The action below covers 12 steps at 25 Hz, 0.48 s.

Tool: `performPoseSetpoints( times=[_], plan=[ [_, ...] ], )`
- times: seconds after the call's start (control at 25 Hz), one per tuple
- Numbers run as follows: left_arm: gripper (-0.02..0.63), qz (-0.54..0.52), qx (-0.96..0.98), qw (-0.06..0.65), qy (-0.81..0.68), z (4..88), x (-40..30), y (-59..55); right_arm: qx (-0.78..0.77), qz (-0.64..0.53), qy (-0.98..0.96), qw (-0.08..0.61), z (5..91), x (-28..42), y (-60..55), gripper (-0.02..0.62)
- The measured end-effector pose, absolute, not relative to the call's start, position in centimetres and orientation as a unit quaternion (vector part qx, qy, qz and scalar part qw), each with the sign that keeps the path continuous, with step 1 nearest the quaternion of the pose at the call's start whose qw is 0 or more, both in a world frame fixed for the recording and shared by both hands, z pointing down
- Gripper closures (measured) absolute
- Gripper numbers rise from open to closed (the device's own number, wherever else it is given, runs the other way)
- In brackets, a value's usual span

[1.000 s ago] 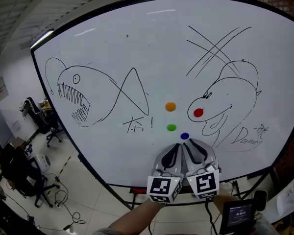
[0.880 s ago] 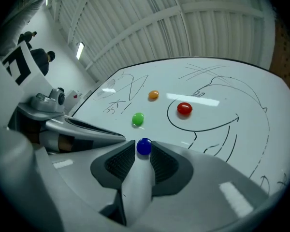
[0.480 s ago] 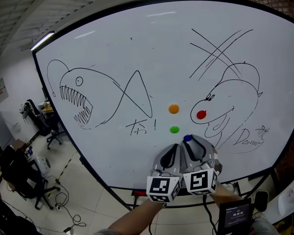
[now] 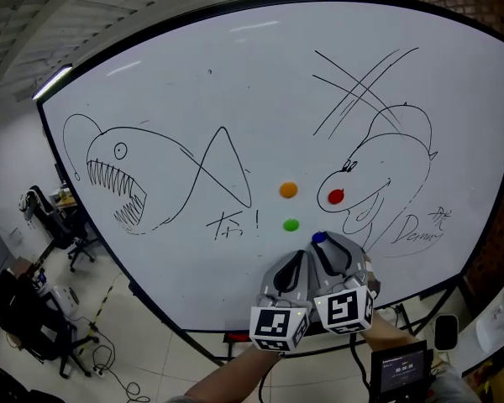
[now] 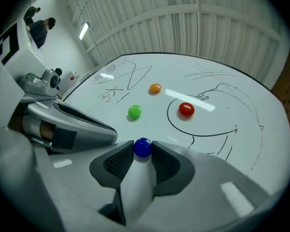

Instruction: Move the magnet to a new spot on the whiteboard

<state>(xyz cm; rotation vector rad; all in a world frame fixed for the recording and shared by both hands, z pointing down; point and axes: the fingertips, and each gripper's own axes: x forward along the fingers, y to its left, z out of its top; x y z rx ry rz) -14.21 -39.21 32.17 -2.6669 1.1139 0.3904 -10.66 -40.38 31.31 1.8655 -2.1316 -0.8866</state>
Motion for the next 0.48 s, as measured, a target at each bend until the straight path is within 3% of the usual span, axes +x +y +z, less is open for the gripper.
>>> performPoseSetpoints(
  times=[0.48],
  plan=[
    [0.606, 0.138, -0.927, 0.106, 0.332, 32.3, -7.0, -37.9, 0.651, -0.262, -0.707, 0.086, 31.9, -3.7, -39.5, 0.472]
  ],
)
